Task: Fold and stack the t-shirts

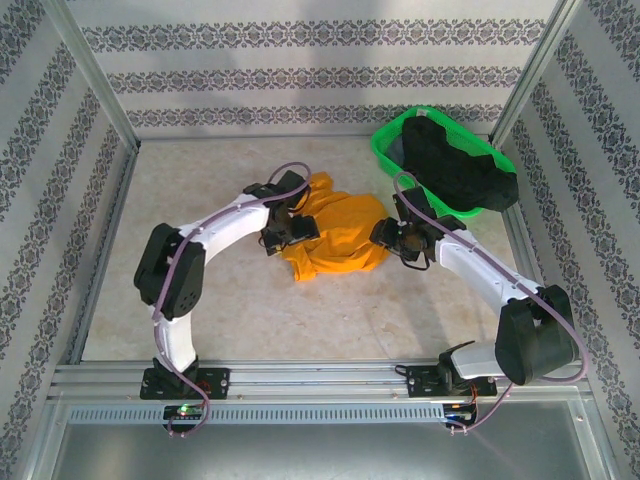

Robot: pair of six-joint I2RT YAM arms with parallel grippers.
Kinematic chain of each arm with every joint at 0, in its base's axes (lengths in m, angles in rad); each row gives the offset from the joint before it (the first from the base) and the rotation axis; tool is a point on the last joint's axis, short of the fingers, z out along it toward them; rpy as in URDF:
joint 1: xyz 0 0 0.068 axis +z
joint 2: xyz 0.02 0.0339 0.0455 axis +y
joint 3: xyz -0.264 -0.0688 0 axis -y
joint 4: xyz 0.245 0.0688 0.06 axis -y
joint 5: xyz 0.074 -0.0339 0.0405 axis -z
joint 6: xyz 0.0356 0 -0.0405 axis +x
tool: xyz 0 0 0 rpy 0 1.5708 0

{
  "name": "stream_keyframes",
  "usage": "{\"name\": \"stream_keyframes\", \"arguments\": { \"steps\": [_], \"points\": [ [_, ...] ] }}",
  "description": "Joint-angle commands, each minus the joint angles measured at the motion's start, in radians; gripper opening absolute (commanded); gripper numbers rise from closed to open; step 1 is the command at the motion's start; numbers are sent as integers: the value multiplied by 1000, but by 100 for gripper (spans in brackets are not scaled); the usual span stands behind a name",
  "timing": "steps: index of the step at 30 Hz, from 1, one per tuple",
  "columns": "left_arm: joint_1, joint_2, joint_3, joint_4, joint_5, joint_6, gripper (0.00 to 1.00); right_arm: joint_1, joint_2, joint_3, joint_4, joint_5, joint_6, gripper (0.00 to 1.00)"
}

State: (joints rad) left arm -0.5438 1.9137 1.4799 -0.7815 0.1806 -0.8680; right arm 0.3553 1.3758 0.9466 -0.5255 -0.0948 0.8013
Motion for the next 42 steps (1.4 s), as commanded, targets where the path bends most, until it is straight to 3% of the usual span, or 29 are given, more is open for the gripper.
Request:
{"name": "stream_keyframes", "arguments": {
  "steps": [1, 3, 5, 8, 10, 14, 17, 22, 26, 31, 36, 39, 40, 42],
  "points": [
    [-20, 74, 66, -144, -64, 60, 86, -7, -1, -16, -2, -5, 20, 56],
    [-22, 115, 93, -156, -79, 73, 81, -7, -7, -19, -10, -6, 22, 56],
    [-24, 144, 114, -164, -102, 86, 67, -6, -19, -23, -21, -12, 26, 56],
    [-25, 119, 107, -170, -150, 85, 18, -4, -36, -26, -45, -24, 36, 56],
    [-23, 64, 84, -185, -199, 75, 4, -3, -42, -22, -66, -42, 52, 56],
    [2, -120, -24, -191, -272, 37, 0, -1, -55, -6, -115, -64, 70, 55],
    [51, -274, -160, -145, -259, -18, 0, -3, -65, -7, -116, -67, 69, 54],
    [158, -536, -406, 34, -142, -106, 0, -16, -32, -39, -51, -80, 55, 52],
    [186, -707, -549, 234, -149, -128, 0, -25, 27, -75, 84, -97, 43, 54],
    [242, -749, -595, 309, -161, -143, 0, 1, 209, -35, 184, -212, 63, 55],
    [251, -747, -585, 348, -163, -147, 0, 89, 309, 64, 199, -223, 54, 55],
    [252, -739, -572, 380, -139, -149, 0, 97, 369, 105, 213, -226, 89, 40],
    [252, -736, -564, 386, -136, -151, 0, 93, 382, 115, 224, -227, 104, 31],
    [255, -728, -531, 396, -136, -149, 0, 77, 404, 137, 253, -241, 142, 0]
  ]
}}
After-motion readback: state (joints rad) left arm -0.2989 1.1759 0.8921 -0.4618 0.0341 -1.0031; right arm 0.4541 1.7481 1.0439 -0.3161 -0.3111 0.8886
